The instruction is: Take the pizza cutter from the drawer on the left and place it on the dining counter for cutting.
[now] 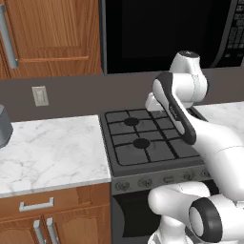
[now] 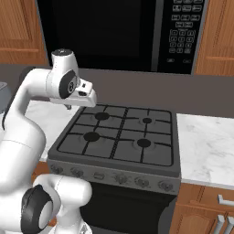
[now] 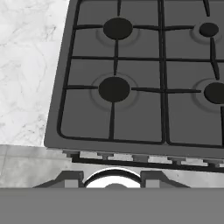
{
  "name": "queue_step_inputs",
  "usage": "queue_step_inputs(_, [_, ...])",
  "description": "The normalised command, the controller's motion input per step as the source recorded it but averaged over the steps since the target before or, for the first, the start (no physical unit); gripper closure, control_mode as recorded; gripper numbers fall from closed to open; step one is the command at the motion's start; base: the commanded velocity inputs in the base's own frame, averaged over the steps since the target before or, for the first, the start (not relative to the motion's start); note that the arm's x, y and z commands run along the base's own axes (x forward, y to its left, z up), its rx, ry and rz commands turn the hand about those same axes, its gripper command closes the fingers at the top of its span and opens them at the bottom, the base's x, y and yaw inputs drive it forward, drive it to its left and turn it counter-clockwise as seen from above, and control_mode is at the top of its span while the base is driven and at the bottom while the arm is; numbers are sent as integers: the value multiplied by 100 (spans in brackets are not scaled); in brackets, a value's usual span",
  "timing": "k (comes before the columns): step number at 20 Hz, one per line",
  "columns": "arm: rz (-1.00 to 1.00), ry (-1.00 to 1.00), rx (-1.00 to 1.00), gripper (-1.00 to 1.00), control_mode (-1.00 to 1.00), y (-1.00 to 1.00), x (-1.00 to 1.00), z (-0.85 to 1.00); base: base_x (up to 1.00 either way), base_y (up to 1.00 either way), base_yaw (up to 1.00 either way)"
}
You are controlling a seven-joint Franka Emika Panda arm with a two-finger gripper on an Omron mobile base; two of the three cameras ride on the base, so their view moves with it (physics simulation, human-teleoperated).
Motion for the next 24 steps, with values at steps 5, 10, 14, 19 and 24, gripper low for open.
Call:
queue_step_inputs(5, [1, -2, -3, -100, -100, 28, -43, 0, 0, 0, 0])
queue_step_inputs(10, [20, -1, -30, -100, -100, 100, -86, -20, 0, 0, 0])
queue_step_inputs(14, [38, -2, -31, -100, -100, 100, -84, -45, 0, 0, 0])
queue_step_inputs(19, [50, -10, -27, -100, -100, 100, -75, -65, 0, 0, 0])
queue_step_inputs(24, [55, -12, -12, -100, -100, 100, -13, -77, 0, 0, 0])
